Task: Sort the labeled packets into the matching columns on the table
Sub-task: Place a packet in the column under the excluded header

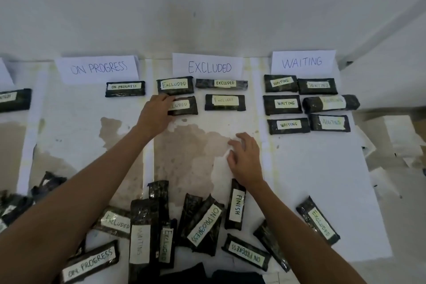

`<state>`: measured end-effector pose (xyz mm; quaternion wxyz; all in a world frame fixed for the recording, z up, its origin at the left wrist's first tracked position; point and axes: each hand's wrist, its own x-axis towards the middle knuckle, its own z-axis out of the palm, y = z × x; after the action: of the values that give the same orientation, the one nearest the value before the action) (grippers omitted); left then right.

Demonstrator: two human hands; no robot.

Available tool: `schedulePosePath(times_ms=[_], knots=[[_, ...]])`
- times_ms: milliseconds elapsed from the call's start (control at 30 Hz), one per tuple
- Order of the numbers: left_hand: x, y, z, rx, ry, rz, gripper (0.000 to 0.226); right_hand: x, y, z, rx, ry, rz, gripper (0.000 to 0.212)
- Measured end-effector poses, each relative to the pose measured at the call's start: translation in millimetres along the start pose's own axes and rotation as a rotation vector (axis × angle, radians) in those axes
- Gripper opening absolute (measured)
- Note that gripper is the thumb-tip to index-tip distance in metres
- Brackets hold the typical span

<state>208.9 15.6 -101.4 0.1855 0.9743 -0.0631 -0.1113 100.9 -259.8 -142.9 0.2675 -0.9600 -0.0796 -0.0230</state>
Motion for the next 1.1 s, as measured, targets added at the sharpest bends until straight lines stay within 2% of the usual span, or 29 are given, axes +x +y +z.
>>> schedulePosePath(times_ms=[233,367,567,800,1100], knots=[[2,-4,4,0.029,0.025,0.028,0.063,1,4,4,0.015,0.014,-0.003,0.025],[-2,-1,1,0.065,0.033,0.036,0.064,3,1,-2,0.023,-0.059,0.029,0.025],[-28,35,-2,-0.02,0.101,0.138,0.044,-6,0,-37,0.061,-0.164,0.018,0.036],[-75,121,26,-0.1,-0.026,0.377,0.038,-72,17,-80,0.062,-0.049,0.093,0.038],[-114,222,95,-0.12,-0.221,0.623,0.039,-177,75,-121,0.036,0.08,0.35,0.05]])
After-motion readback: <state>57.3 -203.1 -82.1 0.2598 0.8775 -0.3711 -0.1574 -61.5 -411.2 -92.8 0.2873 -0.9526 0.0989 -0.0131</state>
